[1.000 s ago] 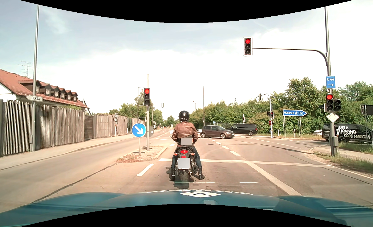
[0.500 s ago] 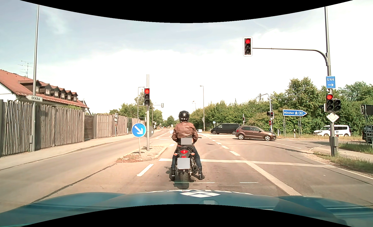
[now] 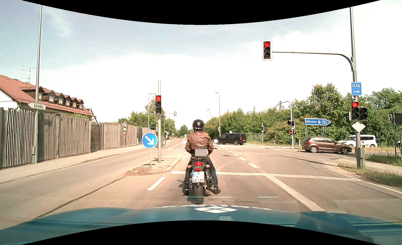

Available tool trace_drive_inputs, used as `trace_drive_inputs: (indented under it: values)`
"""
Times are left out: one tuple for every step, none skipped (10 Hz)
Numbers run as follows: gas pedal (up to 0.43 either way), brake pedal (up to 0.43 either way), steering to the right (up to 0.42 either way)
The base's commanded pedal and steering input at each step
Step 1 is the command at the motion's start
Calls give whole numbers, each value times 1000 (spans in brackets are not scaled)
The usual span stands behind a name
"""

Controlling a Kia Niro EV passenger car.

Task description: Follow the waypoints while adhering to traffic rules and regulations

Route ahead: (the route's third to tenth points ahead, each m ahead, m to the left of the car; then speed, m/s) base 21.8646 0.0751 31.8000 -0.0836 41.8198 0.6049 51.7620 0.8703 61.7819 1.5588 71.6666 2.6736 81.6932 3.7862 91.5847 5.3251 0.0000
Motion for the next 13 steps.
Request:
trace_drive_inputs:
  values:
    - [0,323,-9]
    - [0,323,-9]
    - [0,323,-9]
    - [0,323,-9]
    - [0,323,-9]
    - [0,323,-9]
    - [0,323,-9]
    - [0,323,-9]
    - [0,323,-9]
    - [0,323,-9]
    - [0,323,-9]
    - [0,323,-9]
    - [0,323,-9]
